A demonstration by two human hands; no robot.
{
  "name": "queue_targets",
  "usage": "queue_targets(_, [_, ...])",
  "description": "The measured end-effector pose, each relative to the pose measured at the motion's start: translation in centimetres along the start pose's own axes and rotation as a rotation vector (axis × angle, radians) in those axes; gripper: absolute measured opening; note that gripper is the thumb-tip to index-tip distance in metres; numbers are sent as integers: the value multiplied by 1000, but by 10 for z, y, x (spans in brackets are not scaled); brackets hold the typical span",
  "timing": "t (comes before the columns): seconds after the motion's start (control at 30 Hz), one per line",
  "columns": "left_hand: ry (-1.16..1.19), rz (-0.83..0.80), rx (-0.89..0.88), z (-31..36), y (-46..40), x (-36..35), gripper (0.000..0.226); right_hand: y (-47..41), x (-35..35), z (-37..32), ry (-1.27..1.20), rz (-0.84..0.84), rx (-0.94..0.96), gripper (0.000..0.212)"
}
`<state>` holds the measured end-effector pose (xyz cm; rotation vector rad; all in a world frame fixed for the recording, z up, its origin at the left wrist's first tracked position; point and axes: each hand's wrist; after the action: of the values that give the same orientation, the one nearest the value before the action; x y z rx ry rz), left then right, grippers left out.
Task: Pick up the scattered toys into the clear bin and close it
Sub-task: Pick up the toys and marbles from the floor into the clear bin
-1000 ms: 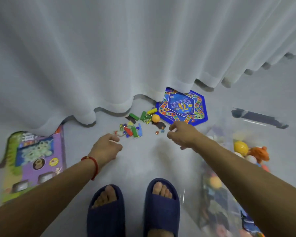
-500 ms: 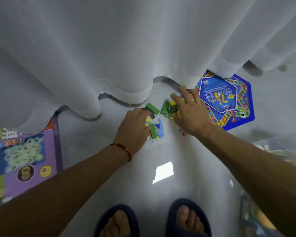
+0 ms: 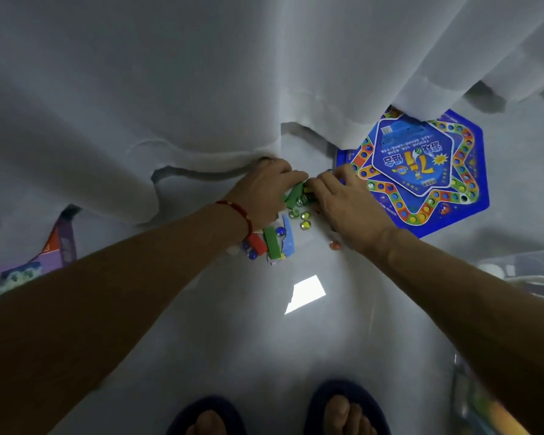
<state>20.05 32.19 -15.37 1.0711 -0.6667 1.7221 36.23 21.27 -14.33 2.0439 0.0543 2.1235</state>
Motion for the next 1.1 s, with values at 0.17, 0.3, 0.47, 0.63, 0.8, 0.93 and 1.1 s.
queue_targets(0.17, [8,-128,-103,-10,-13,12,50,0,5,-5,63,-20,-31,37])
queue_targets(0.3, [-73,-181,-167,-7,-15,13,42,3,6,-6,118,-27,10,38])
queue_targets(0.47, [-76,-171,-83,-1,-12,12,49,5,6,-3,107,-3,3,39])
queue_targets(0.63, [46,27,-3,13,-5,32,44,15,24,9,106,101,-34,38])
queue_targets(0.8, [506,374,254,74,11,66,33,33,79,39,-134,18,-120,30])
queue_targets(0.93, [1126,378,454,157,19,95,21,83,161,68,-465,-69,-310,27])
queue_targets(1.1, [1449,118,366,276,11,133,5,215,241,106,-832,22,-676,24])
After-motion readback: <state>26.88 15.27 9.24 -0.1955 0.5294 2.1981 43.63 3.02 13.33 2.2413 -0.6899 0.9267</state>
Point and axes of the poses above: each hand's wrist, its own y-axis away from the middle knuckle, its own x-axis out of the back of the hand, z = x × y, and after that the axes turned 12 degrees about -x, right-handed
